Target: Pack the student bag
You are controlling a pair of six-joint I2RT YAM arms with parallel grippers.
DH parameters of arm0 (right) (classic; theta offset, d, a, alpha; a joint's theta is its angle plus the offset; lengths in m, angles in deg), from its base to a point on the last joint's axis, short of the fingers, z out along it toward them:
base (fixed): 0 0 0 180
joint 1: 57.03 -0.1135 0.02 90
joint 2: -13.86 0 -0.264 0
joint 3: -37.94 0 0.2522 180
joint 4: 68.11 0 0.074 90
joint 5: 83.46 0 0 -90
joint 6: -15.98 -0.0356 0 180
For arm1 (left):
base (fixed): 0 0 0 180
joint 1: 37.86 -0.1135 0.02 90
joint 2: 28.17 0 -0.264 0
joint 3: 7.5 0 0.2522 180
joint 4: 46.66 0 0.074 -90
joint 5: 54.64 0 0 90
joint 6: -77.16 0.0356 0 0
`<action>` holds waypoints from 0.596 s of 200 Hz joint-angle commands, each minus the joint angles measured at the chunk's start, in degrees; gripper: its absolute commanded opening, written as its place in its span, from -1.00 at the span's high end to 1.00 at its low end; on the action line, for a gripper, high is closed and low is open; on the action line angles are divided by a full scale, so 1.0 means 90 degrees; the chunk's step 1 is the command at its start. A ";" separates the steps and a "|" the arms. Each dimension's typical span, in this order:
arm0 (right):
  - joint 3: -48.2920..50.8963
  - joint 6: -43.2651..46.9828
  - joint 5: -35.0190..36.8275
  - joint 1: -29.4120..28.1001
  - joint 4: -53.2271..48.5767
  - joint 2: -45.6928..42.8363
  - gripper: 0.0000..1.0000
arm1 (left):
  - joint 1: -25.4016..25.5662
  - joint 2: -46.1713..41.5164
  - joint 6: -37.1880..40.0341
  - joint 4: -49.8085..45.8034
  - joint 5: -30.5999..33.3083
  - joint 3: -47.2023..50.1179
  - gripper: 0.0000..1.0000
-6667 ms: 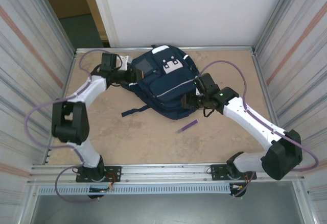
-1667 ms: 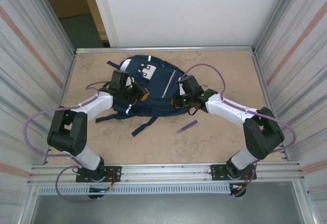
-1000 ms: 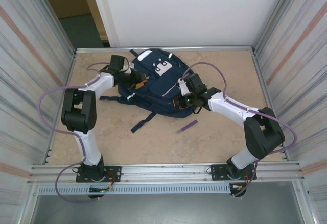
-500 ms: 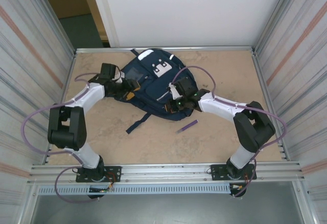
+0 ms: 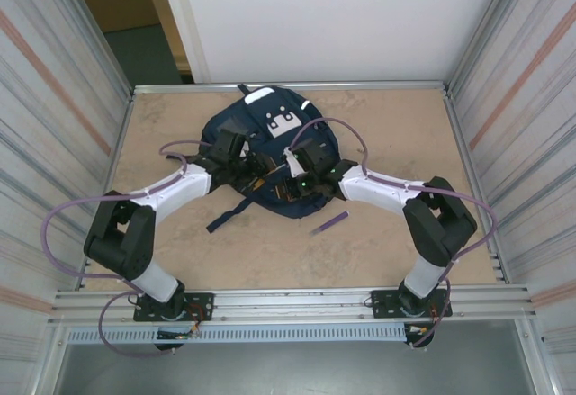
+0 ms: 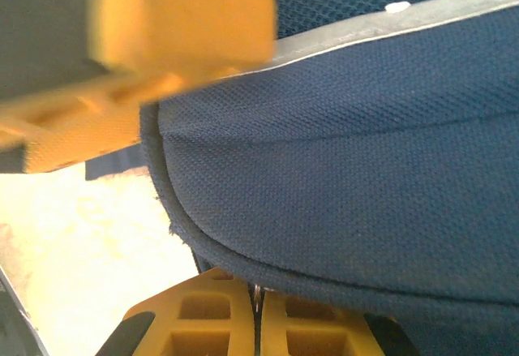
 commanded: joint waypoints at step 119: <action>0.0465 0.0229 0.0401 0.0097 -0.0091 -0.0644 1.00 | -0.0698 0.0046 0.0323 0.0320 0.0176 0.0375 1.00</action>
